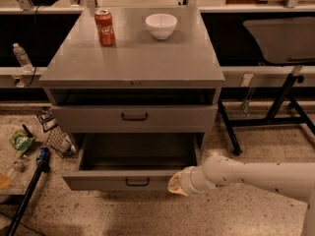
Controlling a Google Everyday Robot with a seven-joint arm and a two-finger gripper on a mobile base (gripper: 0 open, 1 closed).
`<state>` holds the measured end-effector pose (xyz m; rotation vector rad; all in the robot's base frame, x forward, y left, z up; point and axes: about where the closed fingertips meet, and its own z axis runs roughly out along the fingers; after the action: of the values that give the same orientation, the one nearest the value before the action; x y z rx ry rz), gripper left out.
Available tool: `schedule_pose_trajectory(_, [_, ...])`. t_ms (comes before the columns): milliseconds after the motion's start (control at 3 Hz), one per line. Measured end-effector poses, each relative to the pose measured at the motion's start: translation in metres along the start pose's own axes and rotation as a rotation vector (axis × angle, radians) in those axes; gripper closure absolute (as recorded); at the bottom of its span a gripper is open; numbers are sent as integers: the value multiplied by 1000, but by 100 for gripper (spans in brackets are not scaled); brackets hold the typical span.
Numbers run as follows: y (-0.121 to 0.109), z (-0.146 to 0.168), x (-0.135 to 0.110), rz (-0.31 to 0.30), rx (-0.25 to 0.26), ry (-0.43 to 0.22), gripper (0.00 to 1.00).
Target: Close middle drawer
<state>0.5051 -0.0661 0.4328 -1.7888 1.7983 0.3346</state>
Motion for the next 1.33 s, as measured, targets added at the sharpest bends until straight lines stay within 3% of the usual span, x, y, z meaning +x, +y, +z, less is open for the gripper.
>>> schedule_pose_trajectory(333, [-3, 22, 9, -48, 43, 13, 100])
schedule_pose_trajectory(667, [-27, 38, 19, -107, 161, 49, 100])
schedule_pose_trajectory(1000, [-47, 41, 25, -129, 231, 60, 100])
schedule_pose_trajectory(1333, [-82, 48, 41, -179, 283, 78, 100])
